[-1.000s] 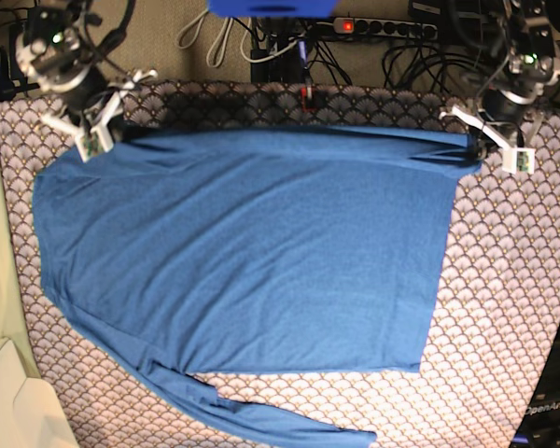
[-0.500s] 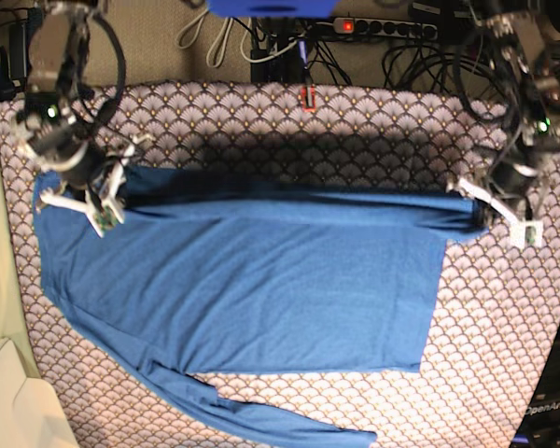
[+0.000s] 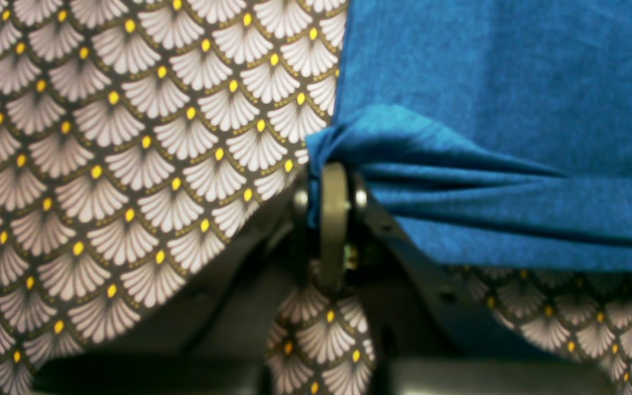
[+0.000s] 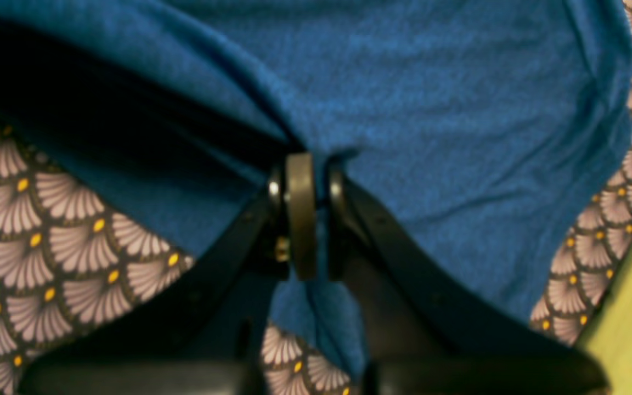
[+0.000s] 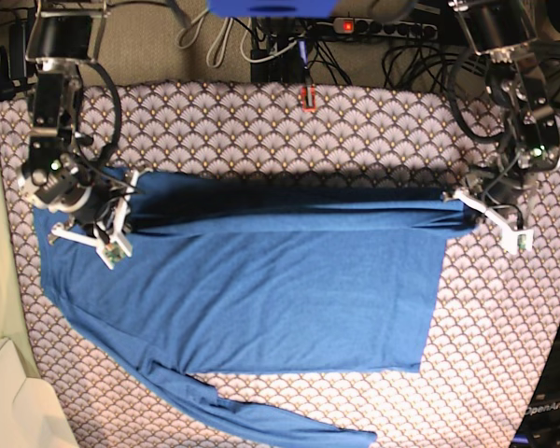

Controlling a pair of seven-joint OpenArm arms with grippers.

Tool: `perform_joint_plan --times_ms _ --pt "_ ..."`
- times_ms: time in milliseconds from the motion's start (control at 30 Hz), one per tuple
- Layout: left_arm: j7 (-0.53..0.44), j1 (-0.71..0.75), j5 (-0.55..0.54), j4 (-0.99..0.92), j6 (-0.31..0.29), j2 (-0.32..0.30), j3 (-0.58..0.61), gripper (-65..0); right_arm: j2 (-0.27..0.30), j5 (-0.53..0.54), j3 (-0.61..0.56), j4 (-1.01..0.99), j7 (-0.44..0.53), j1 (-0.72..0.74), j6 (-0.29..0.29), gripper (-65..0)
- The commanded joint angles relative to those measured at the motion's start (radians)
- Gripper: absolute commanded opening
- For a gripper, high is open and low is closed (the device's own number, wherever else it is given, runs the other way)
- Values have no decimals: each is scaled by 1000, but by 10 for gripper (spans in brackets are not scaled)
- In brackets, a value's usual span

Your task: Fold the T-shirt properly

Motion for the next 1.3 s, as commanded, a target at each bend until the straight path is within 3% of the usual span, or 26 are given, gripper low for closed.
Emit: perform_joint_plan --times_ms 0,233,433,1000,1267 --pt "-24 -24 16 10 14 -17 -7 -647 26 -23 11 6 -3 23 -12 -650" --pt "-24 -67 16 -24 18 -17 -6 -647 32 -23 -23 -15 -2 37 -12 -650" --pt "-24 -107 17 -68 18 -24 77 -647 29 -23 -23 -15 -2 37 -12 -650" --pt "-26 -208 17 -166 18 -20 99 -647 31 -23 -23 -15 -2 51 -12 -650" --pt "-28 -211 154 -166 18 -14 186 -645 31 -23 -23 -15 -3 51 -12 -648"
